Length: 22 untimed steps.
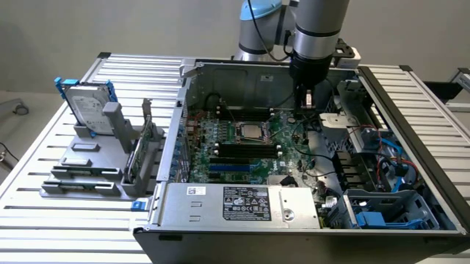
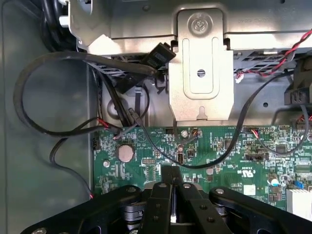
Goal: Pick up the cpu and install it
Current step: 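Close the cpu cover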
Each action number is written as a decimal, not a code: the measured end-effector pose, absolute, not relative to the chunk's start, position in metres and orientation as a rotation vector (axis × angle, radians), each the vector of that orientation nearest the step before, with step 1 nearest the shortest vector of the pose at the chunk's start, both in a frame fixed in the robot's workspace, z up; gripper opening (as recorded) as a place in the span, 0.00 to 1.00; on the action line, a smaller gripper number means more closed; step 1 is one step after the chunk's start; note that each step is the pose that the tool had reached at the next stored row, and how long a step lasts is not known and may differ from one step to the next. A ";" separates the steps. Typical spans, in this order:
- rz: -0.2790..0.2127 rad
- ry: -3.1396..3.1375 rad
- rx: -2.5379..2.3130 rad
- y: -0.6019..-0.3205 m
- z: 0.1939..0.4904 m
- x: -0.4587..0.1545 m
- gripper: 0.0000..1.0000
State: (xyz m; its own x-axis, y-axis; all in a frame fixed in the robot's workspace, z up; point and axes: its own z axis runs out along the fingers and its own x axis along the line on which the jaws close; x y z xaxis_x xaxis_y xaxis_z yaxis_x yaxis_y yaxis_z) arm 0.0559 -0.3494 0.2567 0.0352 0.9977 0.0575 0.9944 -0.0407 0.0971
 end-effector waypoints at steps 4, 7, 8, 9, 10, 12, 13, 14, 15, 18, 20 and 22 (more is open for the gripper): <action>0.163 2.162 2.247 -0.349 0.254 0.056 0.11; 0.151 2.174 2.260 -0.349 0.253 0.056 0.11; 0.146 2.178 2.265 -0.349 0.253 0.056 0.11; 0.141 2.181 2.269 -0.349 0.253 0.056 0.11; 0.137 2.184 2.272 -0.349 0.252 0.056 0.11; 0.131 2.189 2.275 -0.349 0.251 0.056 0.11; 0.128 2.191 2.276 -0.349 0.250 0.056 0.11; 0.123 2.194 2.279 -0.349 0.249 0.056 0.11; 0.116 2.197 2.283 -0.350 0.249 0.056 0.11; 0.069 2.218 2.309 -0.349 0.249 0.056 0.11; 0.030 2.235 2.329 -0.349 0.249 0.056 0.11; -0.008 2.249 2.346 -0.349 0.249 0.056 0.11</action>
State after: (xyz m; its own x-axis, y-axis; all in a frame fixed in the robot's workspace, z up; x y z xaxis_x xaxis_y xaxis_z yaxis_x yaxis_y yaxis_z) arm 0.0564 -0.3495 0.2490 0.0452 0.9964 0.0717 0.9959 -0.0393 -0.0815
